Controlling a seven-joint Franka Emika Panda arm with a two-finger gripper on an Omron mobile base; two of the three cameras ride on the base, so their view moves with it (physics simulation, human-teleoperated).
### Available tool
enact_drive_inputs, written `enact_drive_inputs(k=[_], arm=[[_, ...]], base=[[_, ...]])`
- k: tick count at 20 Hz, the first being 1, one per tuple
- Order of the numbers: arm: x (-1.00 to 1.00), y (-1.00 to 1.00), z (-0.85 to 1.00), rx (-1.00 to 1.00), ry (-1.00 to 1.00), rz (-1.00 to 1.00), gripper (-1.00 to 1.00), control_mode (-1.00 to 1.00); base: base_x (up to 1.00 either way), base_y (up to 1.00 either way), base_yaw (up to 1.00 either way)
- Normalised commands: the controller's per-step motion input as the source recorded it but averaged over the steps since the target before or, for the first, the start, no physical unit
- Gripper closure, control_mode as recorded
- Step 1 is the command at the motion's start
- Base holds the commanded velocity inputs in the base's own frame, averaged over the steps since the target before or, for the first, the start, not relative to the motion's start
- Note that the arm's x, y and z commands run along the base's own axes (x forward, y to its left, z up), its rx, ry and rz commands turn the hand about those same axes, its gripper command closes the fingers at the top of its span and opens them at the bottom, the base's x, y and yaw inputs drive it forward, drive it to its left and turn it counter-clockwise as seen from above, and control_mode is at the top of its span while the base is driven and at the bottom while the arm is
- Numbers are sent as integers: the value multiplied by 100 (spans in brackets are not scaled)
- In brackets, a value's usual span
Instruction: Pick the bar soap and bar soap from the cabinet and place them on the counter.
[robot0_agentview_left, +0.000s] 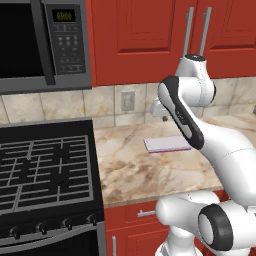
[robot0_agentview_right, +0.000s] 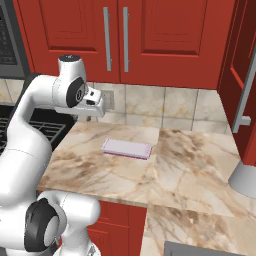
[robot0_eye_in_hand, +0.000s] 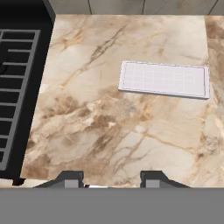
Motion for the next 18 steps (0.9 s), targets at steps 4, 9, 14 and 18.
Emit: enact_drive_inputs(k=[4, 9, 14, 18], arm=[[-2, 0, 0, 0, -1, 0, -100, -100], [-25, -17, 0, 0, -13, -1, -100, -100], [-15, -28, 0, 4, -7, -1, -100, -100], [-10, -25, 1, 4, -8, -1, -100, -100]], base=[[0, 0, 0], [0, 0, 0], [0, 0, 0], [0, 0, 0]])
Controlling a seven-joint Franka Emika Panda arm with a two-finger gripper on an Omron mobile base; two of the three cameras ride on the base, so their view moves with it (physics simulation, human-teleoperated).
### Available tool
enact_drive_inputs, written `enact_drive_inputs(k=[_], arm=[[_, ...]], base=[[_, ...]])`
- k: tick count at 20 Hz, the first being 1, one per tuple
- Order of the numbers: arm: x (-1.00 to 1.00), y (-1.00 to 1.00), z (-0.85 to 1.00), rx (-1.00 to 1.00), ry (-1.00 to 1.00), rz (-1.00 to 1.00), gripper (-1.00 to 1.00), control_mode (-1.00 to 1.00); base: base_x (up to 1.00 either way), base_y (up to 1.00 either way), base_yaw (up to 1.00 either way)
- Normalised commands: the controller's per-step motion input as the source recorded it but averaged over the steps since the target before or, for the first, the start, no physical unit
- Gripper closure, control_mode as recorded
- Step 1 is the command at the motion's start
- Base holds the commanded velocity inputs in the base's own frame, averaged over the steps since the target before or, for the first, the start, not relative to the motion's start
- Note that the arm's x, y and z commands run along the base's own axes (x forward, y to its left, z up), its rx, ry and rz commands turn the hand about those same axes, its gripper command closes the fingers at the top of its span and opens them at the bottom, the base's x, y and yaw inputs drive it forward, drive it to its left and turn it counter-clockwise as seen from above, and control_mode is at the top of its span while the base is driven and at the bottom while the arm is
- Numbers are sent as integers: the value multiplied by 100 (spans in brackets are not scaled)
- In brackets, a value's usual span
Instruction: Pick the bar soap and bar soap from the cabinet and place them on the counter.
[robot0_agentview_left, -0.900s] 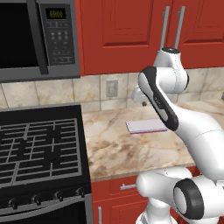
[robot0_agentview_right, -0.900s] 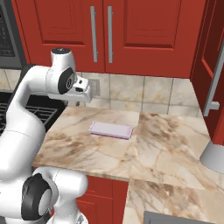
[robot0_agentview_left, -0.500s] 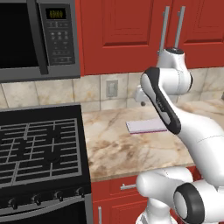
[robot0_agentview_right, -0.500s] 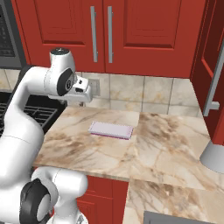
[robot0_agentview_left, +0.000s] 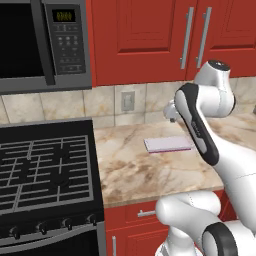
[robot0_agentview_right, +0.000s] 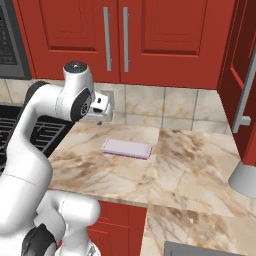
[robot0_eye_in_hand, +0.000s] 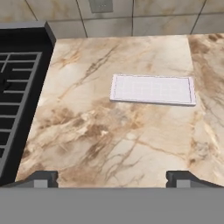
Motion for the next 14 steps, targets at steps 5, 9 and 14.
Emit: enact_drive_inputs(k=[5, 9, 14], arm=[[-2, -22, 8, 5, -6, 0, -100, -100], [0, -17, 10, 4, -4, 0, -100, -100], [0, -28, 14, 2, -6, 0, -100, -100]], base=[[0, 0, 0], [0, 0, 0], [0, 0, 0]])
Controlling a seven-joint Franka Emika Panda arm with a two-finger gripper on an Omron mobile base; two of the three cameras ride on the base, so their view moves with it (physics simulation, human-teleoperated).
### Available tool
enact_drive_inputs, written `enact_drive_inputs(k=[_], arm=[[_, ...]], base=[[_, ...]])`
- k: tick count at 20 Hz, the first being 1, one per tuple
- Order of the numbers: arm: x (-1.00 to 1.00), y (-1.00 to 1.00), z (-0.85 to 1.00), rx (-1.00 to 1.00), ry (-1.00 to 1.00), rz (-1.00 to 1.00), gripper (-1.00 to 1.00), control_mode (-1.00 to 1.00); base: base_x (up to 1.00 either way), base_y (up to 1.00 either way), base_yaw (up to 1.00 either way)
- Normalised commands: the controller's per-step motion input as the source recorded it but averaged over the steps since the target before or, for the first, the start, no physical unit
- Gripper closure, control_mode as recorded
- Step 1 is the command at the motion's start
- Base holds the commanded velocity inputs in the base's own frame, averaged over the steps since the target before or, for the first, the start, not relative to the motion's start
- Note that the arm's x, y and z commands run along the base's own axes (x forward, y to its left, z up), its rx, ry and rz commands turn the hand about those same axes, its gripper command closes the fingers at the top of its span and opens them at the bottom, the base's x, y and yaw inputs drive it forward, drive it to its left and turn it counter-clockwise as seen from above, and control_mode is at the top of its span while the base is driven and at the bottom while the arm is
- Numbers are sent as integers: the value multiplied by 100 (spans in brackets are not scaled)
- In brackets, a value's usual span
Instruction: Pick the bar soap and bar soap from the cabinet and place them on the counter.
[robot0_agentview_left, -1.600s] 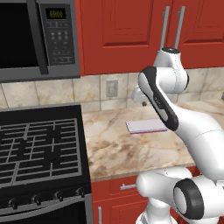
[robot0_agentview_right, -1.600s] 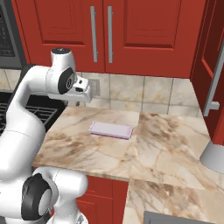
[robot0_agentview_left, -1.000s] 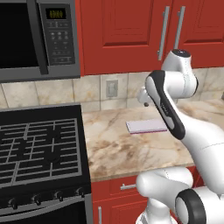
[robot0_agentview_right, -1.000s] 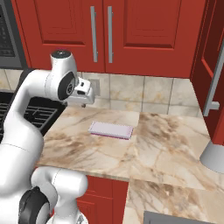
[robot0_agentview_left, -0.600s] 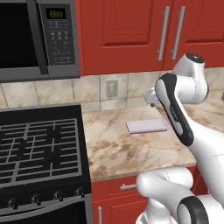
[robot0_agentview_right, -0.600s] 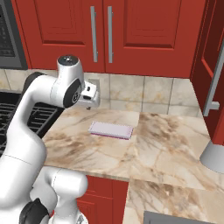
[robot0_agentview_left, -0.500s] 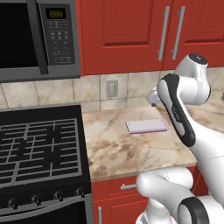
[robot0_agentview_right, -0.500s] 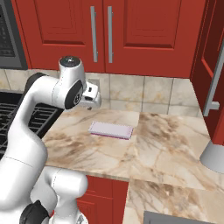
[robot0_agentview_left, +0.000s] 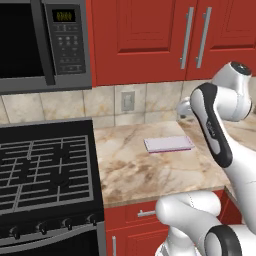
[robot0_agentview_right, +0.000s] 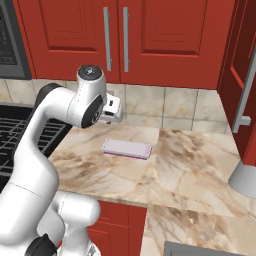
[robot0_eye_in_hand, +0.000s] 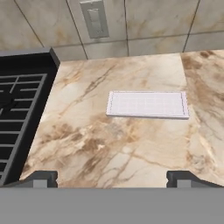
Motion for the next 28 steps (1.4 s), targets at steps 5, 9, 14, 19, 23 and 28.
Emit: enact_drive_inputs(k=[5, 9, 14, 19, 23, 28], arm=[[0, -29, 17, 2, -9, 0, -100, -100], [0, -30, 18, 5, -9, 0, -100, -100], [0, -26, 18, 7, -9, 0, -100, -100], [0, -13, 23, 4, -15, 0, -100, -100], [-1, -12, 30, 1, -19, 0, -100, -100], [-9, -5, 30, 0, -21, 0, -100, -100]], base=[[0, 0, 0], [0, 0, 0], [0, 0, 0], [0, 0, 0], [0, 0, 0], [0, 0, 0]])
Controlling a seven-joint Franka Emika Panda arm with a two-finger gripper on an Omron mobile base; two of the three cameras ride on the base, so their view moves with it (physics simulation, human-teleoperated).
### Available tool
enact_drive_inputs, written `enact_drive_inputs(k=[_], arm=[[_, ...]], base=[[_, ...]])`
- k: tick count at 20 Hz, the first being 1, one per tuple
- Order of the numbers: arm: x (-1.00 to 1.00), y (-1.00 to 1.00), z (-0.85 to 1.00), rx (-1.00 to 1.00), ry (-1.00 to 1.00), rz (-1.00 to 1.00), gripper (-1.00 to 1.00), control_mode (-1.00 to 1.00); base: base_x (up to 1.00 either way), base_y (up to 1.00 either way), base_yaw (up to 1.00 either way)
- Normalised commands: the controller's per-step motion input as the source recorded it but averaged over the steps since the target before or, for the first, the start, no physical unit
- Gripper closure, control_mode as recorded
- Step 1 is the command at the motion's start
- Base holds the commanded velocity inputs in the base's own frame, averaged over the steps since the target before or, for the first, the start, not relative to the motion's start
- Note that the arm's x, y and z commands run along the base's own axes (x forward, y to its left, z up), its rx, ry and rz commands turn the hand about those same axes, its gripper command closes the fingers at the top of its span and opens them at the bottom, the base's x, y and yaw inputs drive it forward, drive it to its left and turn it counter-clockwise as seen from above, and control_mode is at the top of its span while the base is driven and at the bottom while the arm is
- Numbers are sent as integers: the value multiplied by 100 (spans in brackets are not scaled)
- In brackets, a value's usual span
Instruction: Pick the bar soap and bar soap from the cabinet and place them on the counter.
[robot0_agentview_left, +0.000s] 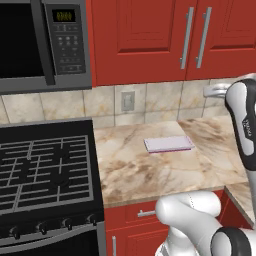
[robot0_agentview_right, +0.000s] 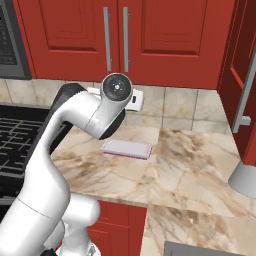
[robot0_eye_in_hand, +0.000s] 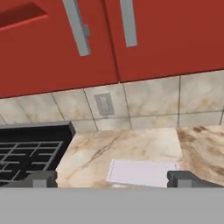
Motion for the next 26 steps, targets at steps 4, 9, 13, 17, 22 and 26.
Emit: enact_drive_inputs(k=[4, 9, 13, 17, 22, 26], arm=[[-18, -1, 30, -1, -23, 0, -100, -100], [-12, 0, 20, -2, -21, 0, -100, -100], [-5, 0, 19, 0, -18, 0, -100, -100], [0, 0, 16, 0, -16, 0, -100, -100], [0, 0, 17, 0, -14, 0, -100, -100], [0, -1, 20, 0, -16, 0, -100, -100]], base=[[0, 0, 0], [0, 0, 0], [0, 0, 0], [0, 0, 0], [0, 0, 0], [0, 0, 0]])
